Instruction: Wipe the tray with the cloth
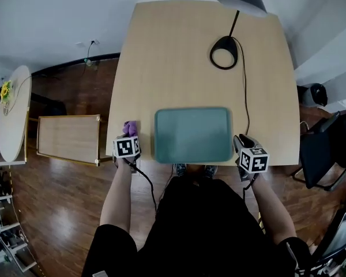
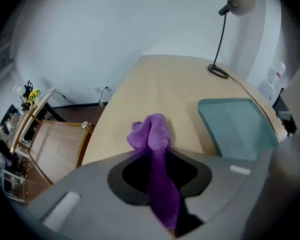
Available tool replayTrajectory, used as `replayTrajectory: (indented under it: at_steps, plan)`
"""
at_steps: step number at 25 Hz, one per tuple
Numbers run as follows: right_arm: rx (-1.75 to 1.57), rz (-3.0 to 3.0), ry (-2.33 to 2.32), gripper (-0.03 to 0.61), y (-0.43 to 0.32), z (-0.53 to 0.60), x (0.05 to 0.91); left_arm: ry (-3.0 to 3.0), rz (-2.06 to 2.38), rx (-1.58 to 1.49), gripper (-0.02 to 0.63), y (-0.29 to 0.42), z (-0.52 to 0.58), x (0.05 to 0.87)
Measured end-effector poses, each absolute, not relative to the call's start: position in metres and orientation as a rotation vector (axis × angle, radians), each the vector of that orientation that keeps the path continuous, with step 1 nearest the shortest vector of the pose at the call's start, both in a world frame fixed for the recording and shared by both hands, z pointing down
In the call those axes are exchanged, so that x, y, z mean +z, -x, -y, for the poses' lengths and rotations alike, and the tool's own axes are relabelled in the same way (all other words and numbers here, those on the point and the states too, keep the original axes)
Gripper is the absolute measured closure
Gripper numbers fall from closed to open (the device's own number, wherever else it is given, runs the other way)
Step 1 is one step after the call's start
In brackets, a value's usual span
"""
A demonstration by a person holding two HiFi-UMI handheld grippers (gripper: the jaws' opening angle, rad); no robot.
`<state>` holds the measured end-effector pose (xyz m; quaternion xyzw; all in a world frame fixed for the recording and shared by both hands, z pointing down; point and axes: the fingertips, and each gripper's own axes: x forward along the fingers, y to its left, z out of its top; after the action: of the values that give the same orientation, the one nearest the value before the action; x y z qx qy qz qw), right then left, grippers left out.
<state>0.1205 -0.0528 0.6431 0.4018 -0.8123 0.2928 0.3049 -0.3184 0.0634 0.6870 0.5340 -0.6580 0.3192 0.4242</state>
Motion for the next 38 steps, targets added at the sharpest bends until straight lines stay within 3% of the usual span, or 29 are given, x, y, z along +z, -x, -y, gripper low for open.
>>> replayTrajectory:
  at_steps: [7,16,19,31,38]
  plan:
    - [0.940,2.059,-1.019,0.491,-0.103,0.049,0.679,-1.333,1.618,0.638,0.517,0.333,-0.072,0.685]
    - [1.028,1.937,-0.889,0.485,-0.111,0.024,0.704,-1.496,1.586,0.522,0.517,0.291,-0.027,0.636]
    - [1.033,1.898,-0.854,0.551,-0.108,0.017,0.711,-1.527,1.549,0.544,0.517,0.277,-0.002,0.631]
    - [1.041,1.909,-0.850,0.552,-0.102,0.015,0.713,-1.493,1.386,0.790,0.517,0.214,0.038,0.671]
    - [1.064,1.930,-0.858,0.552,-0.099,0.011,0.711,-1.613,1.227,0.815,0.517,0.123,0.069,0.672]
